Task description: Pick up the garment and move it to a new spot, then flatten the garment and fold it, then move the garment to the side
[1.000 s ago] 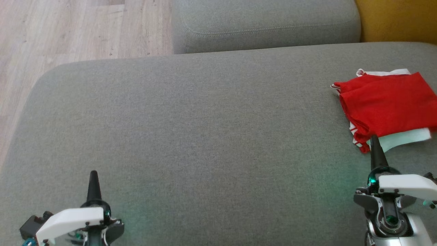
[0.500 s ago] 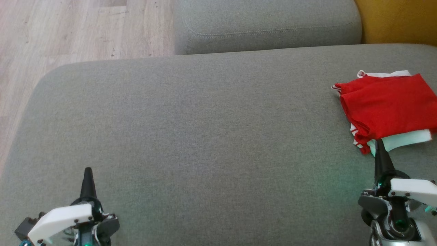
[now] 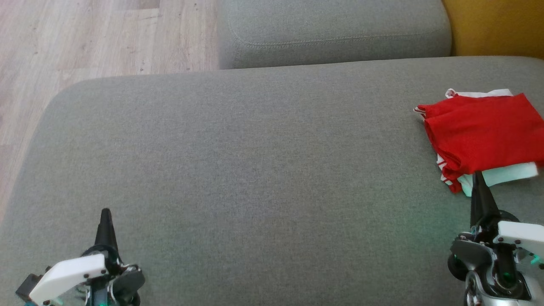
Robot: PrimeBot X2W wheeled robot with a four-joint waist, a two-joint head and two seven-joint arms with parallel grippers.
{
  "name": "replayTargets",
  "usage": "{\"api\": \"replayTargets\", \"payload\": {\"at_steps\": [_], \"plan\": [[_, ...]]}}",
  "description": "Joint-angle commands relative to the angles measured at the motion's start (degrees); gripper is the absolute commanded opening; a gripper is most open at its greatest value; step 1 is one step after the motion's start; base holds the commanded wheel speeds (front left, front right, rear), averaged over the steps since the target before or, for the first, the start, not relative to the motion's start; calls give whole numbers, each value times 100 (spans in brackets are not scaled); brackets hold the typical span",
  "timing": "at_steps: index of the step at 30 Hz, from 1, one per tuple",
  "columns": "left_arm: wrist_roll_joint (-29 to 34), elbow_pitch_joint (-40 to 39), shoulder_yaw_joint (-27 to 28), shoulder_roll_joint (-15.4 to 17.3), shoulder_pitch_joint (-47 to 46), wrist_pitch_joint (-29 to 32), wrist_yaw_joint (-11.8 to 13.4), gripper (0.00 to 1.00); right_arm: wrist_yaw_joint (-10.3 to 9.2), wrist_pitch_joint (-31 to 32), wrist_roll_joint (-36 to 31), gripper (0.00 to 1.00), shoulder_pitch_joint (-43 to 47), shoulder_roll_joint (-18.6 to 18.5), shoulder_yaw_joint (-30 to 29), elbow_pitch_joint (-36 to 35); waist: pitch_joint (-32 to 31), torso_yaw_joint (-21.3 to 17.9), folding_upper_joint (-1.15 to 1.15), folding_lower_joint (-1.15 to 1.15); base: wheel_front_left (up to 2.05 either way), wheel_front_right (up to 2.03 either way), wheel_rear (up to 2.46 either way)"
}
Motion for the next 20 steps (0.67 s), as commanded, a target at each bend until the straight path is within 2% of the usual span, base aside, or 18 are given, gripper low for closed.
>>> {"api": "replayTargets", "payload": {"at_steps": [1,20], "plan": [[-38,-210,232,36,-299,27,-40,0,40,36,36,0,-113,-70,91,-222,0,0,0,0,0,0,0],[-32,-210,239,31,-299,33,-40,0,40,57,15,0,-115,-51,65,-221,0,0,0,0,0,0,0]]}}
